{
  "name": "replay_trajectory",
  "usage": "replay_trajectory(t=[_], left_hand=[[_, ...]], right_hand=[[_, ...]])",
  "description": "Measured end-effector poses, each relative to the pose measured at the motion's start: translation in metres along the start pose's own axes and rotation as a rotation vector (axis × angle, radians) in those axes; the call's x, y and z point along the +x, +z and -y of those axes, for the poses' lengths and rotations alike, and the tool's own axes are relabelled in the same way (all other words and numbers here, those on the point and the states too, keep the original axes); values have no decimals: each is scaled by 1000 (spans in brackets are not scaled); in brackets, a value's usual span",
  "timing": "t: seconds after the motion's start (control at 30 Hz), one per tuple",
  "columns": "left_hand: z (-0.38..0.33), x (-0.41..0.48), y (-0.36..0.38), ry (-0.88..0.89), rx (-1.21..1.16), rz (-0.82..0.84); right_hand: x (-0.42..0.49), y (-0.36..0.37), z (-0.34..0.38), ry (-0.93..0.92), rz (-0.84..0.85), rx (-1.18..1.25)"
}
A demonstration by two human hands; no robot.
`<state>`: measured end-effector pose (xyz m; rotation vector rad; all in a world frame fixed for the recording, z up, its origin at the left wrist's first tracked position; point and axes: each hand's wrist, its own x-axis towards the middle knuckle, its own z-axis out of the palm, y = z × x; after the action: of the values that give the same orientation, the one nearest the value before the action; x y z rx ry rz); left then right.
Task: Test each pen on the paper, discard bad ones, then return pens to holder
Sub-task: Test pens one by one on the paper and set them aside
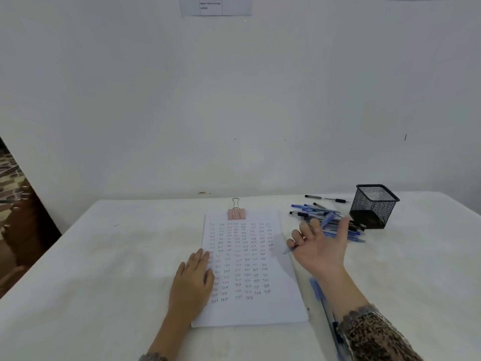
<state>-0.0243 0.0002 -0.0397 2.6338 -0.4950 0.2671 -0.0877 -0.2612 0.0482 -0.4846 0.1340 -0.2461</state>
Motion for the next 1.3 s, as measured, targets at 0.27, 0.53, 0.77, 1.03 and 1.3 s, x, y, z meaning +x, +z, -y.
replay_trajectory(t=[0.27, 0.53, 0.77, 1.03, 1.3], left_hand=[[-1, 0, 0, 2, -22, -25], [-2, 0, -5, -21, -17, 15], [0, 2, -2, -15, -9, 31], [-4, 0, -6, -24, -33, 30], [-1, 1, -4, -1, -38, 16]], right_hand=[[6, -12, -28, -100, -128, 177], [41, -19, -43, -69, -228, -276], [47, -22, -47, -228, -114, -891], [34, -13, -55, -316, -143, -1106], [32, -8, -56, -319, -135, -1164]])
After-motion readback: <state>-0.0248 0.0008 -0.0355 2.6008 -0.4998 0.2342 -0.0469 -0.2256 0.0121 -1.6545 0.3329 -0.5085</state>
